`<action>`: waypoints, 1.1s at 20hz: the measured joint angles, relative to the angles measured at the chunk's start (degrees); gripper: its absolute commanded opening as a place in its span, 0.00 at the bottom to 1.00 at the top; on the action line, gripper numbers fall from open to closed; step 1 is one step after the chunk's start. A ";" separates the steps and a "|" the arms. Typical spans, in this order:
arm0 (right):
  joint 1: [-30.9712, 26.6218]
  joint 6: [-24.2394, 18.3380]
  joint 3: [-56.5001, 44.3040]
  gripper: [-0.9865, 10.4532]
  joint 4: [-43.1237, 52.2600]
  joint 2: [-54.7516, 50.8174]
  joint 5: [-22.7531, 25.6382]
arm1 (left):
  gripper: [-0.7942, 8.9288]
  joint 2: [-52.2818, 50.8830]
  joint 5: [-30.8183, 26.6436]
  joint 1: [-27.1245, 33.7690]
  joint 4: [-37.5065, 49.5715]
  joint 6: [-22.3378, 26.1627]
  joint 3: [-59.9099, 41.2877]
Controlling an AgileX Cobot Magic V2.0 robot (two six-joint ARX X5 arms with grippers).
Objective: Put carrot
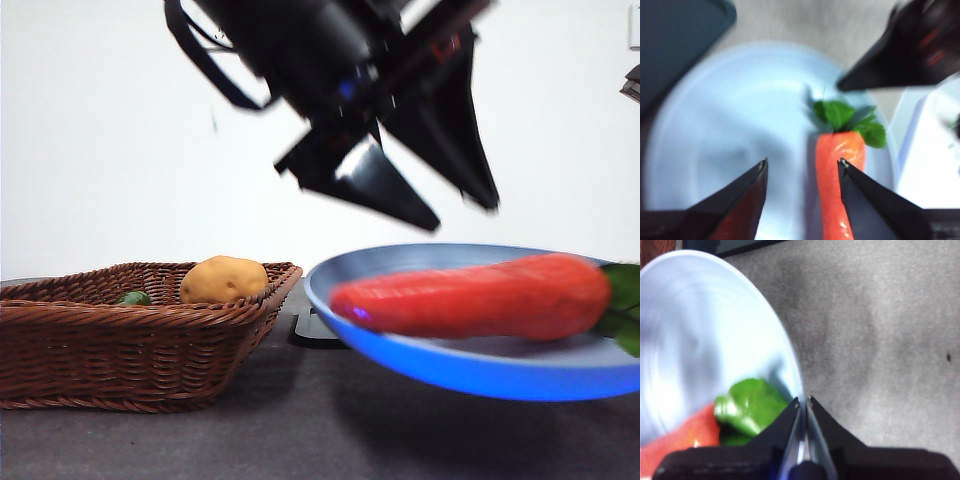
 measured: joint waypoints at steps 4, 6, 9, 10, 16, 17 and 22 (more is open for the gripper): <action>-1.77 0.09 3.82 0.09 -2.51 5.14 0.04 | 0.33 -10.38 -0.70 0.83 -5.18 -0.04 0.33; -3.34 -0.63 8.31 0.09 -2.27 9.33 0.00 | 0.33 -15.76 -2.91 0.98 -9.29 -0.04 0.33; -5.60 -2.82 15.58 0.09 -1.99 17.70 0.02 | 0.33 -23.98 -9.64 0.98 -14.49 0.00 0.33; -6.16 -3.58 18.36 0.09 -1.99 20.87 0.13 | 0.33 -26.32 -11.98 0.98 -16.22 0.00 0.37; -7.41 -5.14 34.56 0.09 0.59 40.68 0.22 | 0.33 -32.37 -18.05 1.03 -22.51 0.00 0.50; -7.41 -5.25 36.79 0.09 1.22 43.78 0.22 | 0.33 -32.24 -18.10 1.03 -23.10 0.00 0.50; -7.58 -5.27 44.24 0.09 1.66 54.12 0.26 | 0.33 -31.89 -18.53 1.03 -23.34 0.00 0.50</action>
